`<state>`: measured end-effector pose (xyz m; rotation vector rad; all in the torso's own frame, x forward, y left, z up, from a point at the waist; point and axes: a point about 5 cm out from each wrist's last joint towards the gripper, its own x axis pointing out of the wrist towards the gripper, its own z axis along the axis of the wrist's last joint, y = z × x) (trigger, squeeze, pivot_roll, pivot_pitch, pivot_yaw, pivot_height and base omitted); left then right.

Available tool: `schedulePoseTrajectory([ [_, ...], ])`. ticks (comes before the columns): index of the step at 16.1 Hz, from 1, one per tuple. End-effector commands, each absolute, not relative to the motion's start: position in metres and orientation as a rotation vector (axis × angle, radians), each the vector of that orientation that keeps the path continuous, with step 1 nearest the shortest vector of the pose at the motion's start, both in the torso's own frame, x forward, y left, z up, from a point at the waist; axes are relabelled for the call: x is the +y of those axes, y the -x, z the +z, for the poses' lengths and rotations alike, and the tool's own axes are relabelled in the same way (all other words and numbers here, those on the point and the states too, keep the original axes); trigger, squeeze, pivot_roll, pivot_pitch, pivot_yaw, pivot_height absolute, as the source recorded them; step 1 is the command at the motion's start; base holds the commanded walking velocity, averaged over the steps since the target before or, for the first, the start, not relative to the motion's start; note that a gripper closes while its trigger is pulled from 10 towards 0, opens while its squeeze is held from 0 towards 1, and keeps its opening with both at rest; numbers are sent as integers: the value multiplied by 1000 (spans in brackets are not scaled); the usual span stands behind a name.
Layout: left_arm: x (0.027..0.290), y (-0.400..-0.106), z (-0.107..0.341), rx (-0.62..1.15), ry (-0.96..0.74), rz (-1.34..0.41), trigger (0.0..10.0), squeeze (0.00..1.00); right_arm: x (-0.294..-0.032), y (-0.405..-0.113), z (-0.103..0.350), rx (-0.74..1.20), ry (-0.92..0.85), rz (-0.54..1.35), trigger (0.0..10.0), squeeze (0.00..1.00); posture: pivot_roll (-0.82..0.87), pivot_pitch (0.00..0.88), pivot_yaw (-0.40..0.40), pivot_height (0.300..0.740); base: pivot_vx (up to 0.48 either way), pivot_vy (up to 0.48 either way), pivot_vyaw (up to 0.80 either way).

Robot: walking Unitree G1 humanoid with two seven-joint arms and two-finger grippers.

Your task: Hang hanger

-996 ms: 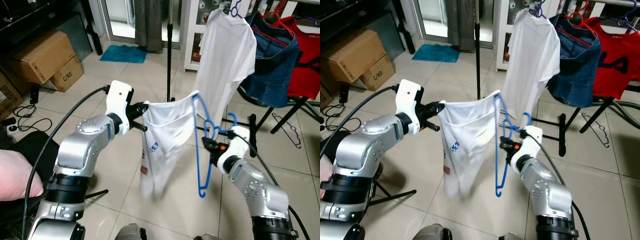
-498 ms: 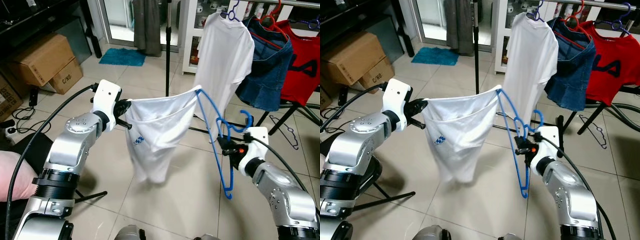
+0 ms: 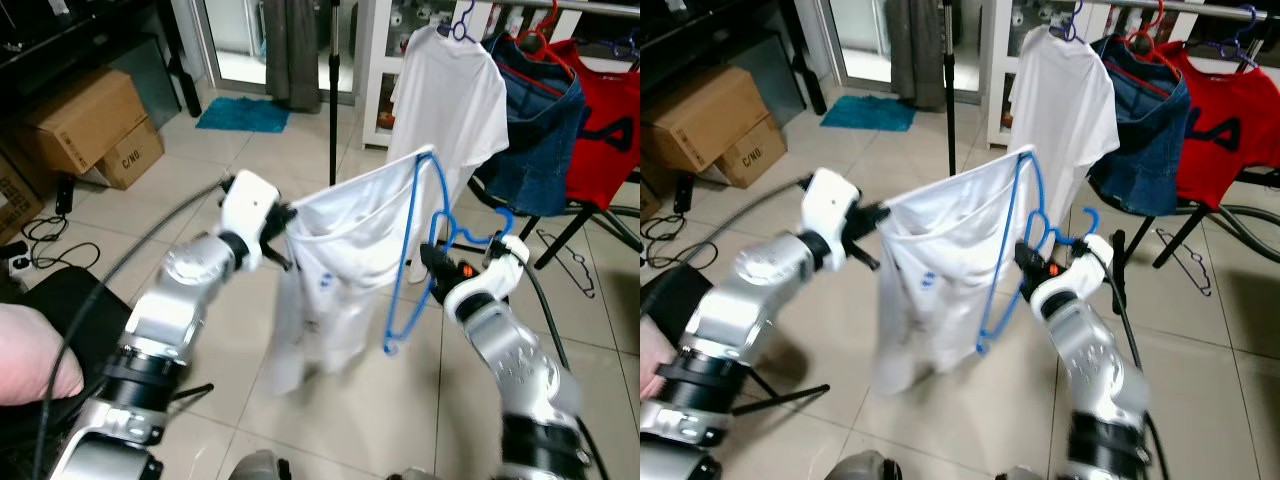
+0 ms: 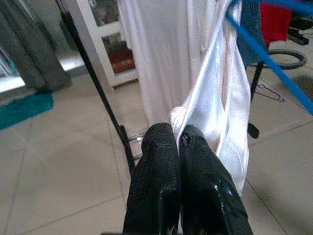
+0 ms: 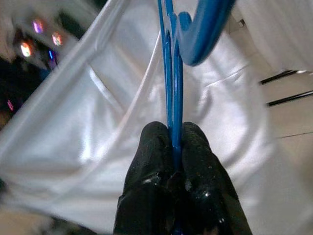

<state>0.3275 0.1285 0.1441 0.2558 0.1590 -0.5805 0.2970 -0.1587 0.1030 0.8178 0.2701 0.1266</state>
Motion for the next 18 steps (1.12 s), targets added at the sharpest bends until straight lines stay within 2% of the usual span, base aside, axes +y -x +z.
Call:
schedulePoseTrajectory([
  [1, 126, -325, 136, 165, -290, -598, 0, 0, -161, -300, 106, 256, -874, 82, 10000, 0, 40, 0, 48, 740, 0, 0, 0],
  [3, 111, -315, 117, 173, -309, -660, 0, 0, -153, -312, 109, 247, -987, 21, 10000, 0, 35, 0, 39, 740, 0, 0, 0],
  [4, 93, -307, 113, 150, -310, -728, 0, 0, -147, -321, 111, 254, -1076, -37, 10000, 0, 35, 0, 29, 740, 0, 0, 0],
  [6, 84, -306, 112, 142, -309, -744, 0, 0, -144, -325, 112, 264, -1130, -69, 10000, 0, 36, 0, 18, 740, 0, 0, 0],
  [13, 43, -291, 108, 113, -266, -916, 0, 0, -126, -343, 119, 278, -1200, -117, 10000, 0, 29, 0, 11, 740, 0, 0, 0],
  [15, 40, -289, 103, 134, -268, -930, 0, 0, -124, -345, 121, 267, -1220, -134, 10000, 0, 28, 0, 13, 740, 0, 0, 0],
  [18, 28, -288, 112, 129, -155, -948, 0, 0, -125, -348, 120, 260, -1240, -175, 10000, 0, 30, 0, 15, 740, 0, 0, 0],
])
